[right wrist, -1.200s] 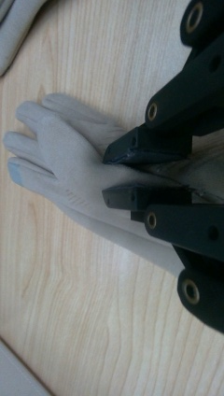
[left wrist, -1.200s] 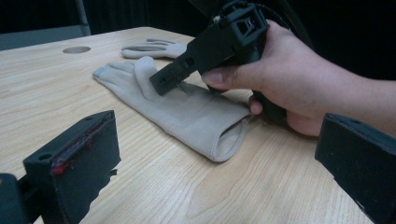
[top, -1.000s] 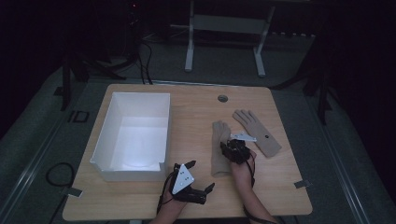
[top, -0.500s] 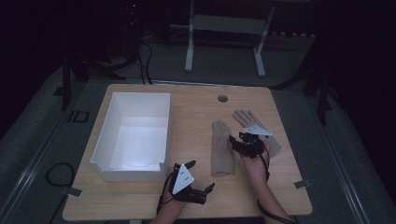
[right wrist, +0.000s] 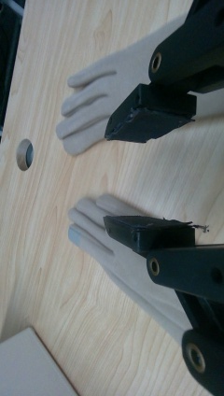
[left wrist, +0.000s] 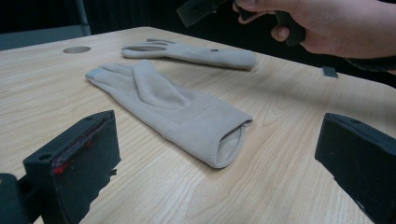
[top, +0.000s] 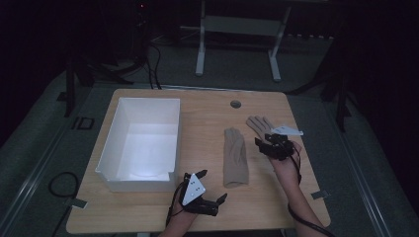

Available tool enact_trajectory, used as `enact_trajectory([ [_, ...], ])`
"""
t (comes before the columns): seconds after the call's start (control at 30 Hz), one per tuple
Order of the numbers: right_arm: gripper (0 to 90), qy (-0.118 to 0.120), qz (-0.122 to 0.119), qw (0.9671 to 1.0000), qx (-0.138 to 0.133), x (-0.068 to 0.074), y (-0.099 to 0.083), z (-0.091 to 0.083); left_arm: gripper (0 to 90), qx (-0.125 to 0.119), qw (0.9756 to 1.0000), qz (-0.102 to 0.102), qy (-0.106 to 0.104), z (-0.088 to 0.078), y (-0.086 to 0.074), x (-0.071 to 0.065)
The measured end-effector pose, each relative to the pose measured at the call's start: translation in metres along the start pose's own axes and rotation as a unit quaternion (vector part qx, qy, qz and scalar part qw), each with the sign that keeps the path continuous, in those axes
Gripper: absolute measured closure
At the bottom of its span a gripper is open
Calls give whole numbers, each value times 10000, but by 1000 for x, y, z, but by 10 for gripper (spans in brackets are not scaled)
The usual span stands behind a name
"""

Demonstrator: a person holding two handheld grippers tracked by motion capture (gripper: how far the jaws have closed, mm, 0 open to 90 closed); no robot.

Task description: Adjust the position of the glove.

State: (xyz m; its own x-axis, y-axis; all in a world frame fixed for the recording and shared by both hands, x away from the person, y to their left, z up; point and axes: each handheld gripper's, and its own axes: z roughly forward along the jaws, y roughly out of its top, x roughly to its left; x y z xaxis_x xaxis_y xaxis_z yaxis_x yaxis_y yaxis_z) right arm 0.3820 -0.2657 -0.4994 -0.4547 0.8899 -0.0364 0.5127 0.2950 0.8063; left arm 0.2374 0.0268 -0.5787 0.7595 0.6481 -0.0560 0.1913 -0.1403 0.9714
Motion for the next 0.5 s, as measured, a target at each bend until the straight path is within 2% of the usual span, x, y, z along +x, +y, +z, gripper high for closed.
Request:
enact_trajectory([
  [0.2,490,-3,-67,10000,30,-14,2,-1,2,-1,10000,3,-3,0,0,0],
  [0.27,494,14,-77,9999,116,-27,0,0,2,3,10000,-10,0,0,0,0],
  [0.3,494,14,-77,9999,116,-27,0,0,2,3,10000,-10,0,0,0,0],
  [0.33,515,73,-59,9998,151,-36,-1,1,2,5,10000,-26,-3,0,0,1],
  [0.4,515,57,-56,9998,168,-39,-2,2,2,5,10000,-26,-3,0,0,1],
  [0.43,517,118,-3,9997,197,-48,-3,5,2,7,10000,-37,-1,0,0,1],
  [0.47,517,118,-3,9997,197,-48,-3,5,2,7,10000,-37,-1,0,0,1],
  [0.5,530,110,-15,9997,209,-56,-4,7,2,8,10000,-30,3,0,0,1],
])
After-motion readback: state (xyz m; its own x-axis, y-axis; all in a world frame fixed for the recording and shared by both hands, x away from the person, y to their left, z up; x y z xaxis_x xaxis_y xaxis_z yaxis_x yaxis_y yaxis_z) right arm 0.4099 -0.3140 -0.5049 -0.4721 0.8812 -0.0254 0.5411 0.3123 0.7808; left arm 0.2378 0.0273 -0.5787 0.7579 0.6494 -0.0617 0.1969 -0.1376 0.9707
